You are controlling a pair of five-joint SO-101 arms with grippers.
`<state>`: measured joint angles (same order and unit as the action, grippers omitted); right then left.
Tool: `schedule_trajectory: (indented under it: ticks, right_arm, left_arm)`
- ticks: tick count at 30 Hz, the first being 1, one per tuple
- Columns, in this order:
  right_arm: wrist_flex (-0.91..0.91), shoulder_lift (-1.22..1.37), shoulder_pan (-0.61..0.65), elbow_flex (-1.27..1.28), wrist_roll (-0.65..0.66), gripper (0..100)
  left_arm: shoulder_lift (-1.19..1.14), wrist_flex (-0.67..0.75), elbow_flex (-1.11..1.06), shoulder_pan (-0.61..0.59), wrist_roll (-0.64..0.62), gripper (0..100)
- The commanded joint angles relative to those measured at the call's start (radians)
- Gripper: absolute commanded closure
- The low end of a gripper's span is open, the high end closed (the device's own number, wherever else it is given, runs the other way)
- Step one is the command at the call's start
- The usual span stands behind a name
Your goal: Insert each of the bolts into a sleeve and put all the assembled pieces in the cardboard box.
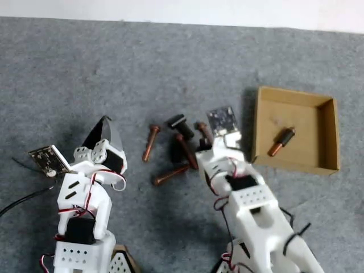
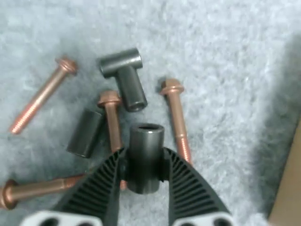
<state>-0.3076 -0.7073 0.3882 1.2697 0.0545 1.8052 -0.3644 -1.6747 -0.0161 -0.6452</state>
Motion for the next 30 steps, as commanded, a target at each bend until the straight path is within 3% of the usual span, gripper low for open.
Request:
schedule_trajectory:
  ticks: [1,7,13,24,30]
  right_arm:
    - [0.038,-0.128,-0.013,0.028,0.011,99.5]
    - [0.038,-0.346,-0.01,0.142,0.011,99.5]
    - [0.038,-0.555,-0.008,0.255,0.009,99.5]
    - [0.035,-0.642,-0.01,0.297,0.009,99.5]
    - [0.035,-0.642,-0.01,0.297,0.009,99.5]
  left_arm:
    - [0.016,0.021,-0.021,0.041,0.021,99]
    - [-0.01,-0.012,-0.013,0.136,0.157,99]
    - [-0.231,-0.008,0.068,0.163,0.199,99]
    - [-1.167,0.446,0.325,0.285,0.325,99]
    - [-1.626,0.428,0.638,0.265,0.333,99]
